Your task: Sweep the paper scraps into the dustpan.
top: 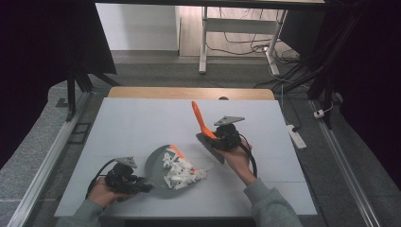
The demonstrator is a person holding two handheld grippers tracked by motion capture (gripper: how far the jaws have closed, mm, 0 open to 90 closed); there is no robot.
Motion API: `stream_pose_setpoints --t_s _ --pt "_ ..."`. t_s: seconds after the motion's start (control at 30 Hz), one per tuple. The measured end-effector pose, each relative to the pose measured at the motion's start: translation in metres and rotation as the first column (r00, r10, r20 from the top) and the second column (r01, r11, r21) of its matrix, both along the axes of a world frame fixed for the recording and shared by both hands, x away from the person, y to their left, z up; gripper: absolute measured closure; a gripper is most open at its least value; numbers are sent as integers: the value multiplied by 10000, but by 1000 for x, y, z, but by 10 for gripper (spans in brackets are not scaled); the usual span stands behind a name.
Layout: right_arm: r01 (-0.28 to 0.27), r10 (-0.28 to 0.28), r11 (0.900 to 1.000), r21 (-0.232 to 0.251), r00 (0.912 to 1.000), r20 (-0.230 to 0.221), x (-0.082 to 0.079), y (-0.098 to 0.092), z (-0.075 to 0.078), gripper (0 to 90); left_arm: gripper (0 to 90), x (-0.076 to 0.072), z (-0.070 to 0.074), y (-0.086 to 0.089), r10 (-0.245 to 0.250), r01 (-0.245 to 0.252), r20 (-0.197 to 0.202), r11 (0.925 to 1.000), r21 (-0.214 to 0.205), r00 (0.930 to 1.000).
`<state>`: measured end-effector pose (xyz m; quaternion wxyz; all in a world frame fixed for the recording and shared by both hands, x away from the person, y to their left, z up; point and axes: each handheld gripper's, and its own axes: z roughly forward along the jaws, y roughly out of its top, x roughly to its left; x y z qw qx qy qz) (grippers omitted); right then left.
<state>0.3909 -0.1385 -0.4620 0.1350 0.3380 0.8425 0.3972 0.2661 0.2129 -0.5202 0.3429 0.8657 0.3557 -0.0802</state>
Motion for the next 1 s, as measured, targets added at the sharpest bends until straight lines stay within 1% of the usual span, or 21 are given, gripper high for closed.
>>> stream_pose_setpoints --t_s 0.03,0.1,0.2,0.37,0.47,0.57,0.87,1.0 --pt "58 -58 10000 21 10000 50 -2 -4 0 704 615 0 0 0 -11 11 2 10000 2 10000" --pt "164 -164 9998 102 9999 4 -6 -12 -1 704 615 0 0 0 -22 22 16 10000 6 10000" --pt "269 -269 9996 35 9996 -6 -7 -18 -4 704 615 0 0 0 -58 58 20 10000 18 10000" --pt "379 -381 9992 -139 9991 -181 -9 -25 -13 704 615 -1 1 -1 -89 89 1 10000 -9 10000" --pt "382 -390 9990 -252 9988 -293 -9 -25 -17 704 615 -2 1 -2 -89 89 6 10000 -28 10000" --pt "315 -320 9992 -246 9993 -212 -10 -22 -17 705 615 -2 1 -2 -112 112 5 9999 -31 9999" --pt "34 -44 9992 -392 9997 -246 -14 -12 -19 705 615 -2 1 -4 -150 150 3 9999 -5 9999" --pt "5 -15 9996 -292 9995 -325 -14 -11 -20 705 615 -2 1 -4 -190 190 15 9998 -2 9998"
